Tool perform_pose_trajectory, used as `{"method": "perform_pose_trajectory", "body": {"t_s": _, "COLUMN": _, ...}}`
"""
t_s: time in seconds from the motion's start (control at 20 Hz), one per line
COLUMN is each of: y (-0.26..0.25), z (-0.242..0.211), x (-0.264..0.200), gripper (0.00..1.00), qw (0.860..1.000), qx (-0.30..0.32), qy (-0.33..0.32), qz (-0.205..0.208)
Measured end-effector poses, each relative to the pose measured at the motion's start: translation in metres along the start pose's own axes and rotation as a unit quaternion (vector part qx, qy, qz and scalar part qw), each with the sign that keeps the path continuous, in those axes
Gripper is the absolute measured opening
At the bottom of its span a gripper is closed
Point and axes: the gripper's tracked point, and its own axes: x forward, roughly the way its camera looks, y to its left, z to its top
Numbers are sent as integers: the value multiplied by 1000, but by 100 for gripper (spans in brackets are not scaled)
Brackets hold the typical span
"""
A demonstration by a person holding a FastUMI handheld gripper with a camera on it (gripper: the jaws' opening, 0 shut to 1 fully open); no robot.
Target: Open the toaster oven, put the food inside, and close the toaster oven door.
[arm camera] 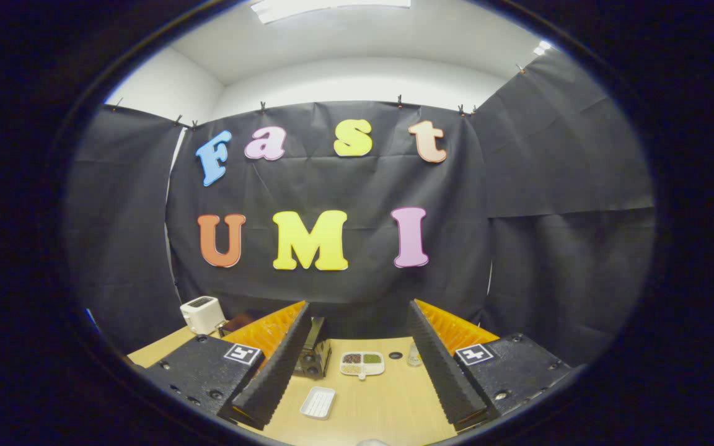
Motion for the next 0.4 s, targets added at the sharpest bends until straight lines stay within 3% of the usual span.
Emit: {"method": "perform_pose_trajectory", "body": {"t_s": 0.4, "y": -3, "z": 0, "x": -4, "gripper": 99, "qw": 1000, "qx": -9, "qy": 1, "qz": -8}}
